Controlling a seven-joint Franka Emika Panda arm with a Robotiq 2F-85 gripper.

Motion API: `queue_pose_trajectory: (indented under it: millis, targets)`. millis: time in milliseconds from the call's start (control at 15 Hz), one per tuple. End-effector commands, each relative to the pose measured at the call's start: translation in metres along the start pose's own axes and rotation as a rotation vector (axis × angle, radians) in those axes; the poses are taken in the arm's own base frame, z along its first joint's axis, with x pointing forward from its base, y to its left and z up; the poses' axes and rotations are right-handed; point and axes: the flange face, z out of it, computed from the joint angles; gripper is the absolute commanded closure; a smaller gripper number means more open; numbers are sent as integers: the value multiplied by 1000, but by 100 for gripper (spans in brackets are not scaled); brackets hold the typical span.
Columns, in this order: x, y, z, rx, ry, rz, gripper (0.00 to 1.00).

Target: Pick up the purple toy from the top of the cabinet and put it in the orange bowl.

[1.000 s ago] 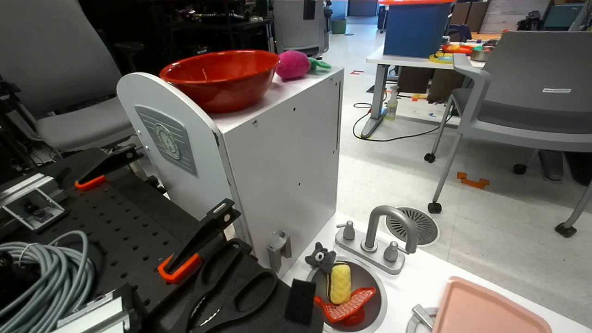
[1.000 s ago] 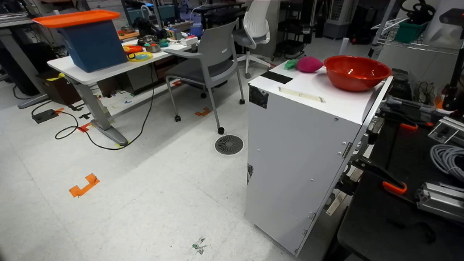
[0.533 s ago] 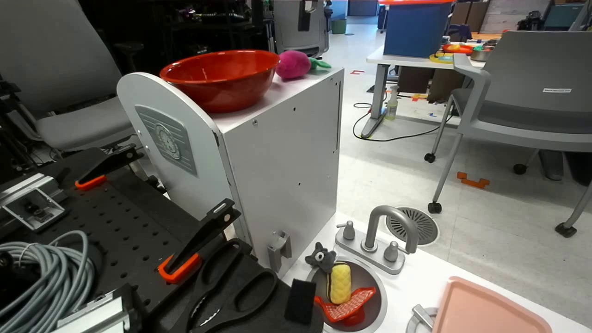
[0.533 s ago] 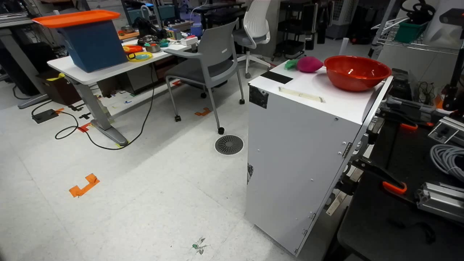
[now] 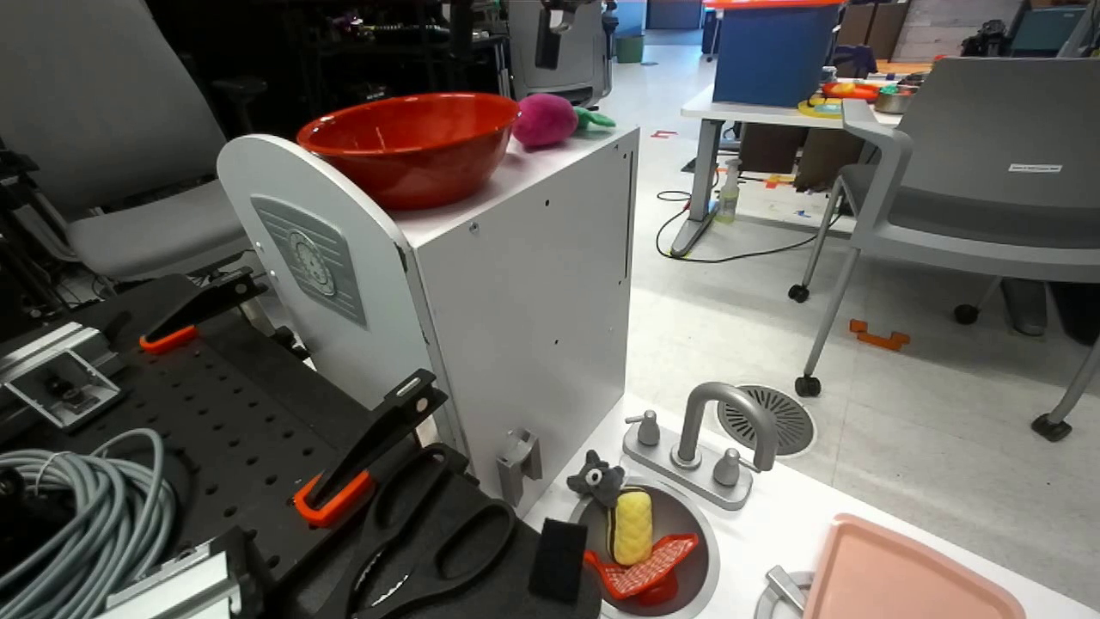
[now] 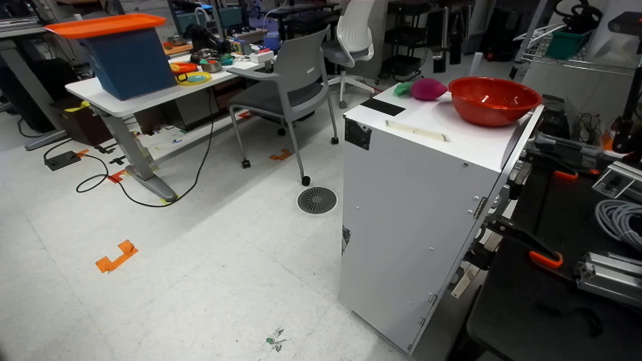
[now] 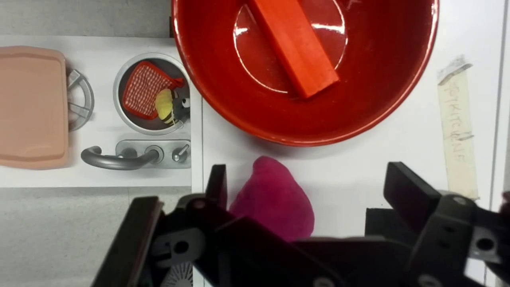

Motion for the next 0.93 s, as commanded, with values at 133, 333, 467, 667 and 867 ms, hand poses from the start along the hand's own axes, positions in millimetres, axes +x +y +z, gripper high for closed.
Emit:
queue_pose_trajectory:
  millis: [133,333,467,667,867]
  targets:
    - [-5,11,-6,-14,-39,82,0]
    - [-7,17,-7,-36,-54,132,0]
    - [-8,20,-8,-45,-63,155,0]
    - [-8,22,-9,-60,-65,173,0]
    - [-8,19,-13,-56,-49,146,0]
